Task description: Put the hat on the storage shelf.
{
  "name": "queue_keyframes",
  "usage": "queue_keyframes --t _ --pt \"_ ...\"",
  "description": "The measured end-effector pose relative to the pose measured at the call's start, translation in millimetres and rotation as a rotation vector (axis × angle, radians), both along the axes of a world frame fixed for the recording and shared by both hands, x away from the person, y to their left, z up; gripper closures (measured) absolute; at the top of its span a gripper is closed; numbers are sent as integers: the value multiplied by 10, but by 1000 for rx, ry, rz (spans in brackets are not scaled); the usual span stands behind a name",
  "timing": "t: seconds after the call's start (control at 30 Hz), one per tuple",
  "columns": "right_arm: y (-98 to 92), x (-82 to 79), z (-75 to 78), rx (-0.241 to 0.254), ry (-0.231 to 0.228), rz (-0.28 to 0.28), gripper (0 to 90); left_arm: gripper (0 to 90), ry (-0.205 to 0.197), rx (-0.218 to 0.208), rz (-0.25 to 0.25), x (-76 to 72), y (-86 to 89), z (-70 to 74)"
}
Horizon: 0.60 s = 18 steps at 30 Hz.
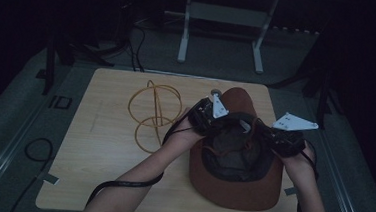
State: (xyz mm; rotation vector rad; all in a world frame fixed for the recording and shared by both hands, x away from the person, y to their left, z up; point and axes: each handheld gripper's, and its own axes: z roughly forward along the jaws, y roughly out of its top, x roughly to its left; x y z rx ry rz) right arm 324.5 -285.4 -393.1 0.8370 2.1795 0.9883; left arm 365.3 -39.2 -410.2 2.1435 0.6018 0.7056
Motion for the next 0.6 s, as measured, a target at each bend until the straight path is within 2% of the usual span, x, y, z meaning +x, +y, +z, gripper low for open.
queue_keyframes --t 0.17,0.2,0.27,0.4,0.43,0.53,0.6 --pt "41 3 -32 -9 11 16 849 731 8 29 0 19 -14 -36" --pt "41 3 -32 -9 11 16 849 731 10 35 0 21 -21 -41" --pt "75 9 -50 -8 14 17 849 853 0 46 21 11 -54 -37" --pt "68 9 -57 6 4 9 847 861 -16 41 32 -2 -53 -16" --pt "68 9 -57 6 4 9 845 861 -52 37 52 -36 -59 17" --pt "68 -58 -72 27 -17 1 818 866 -81 31 62 -56 -64 66" --pt "55 -81 -92 54 -17 -7 754 867 -95 22 71 -60 -62 100"
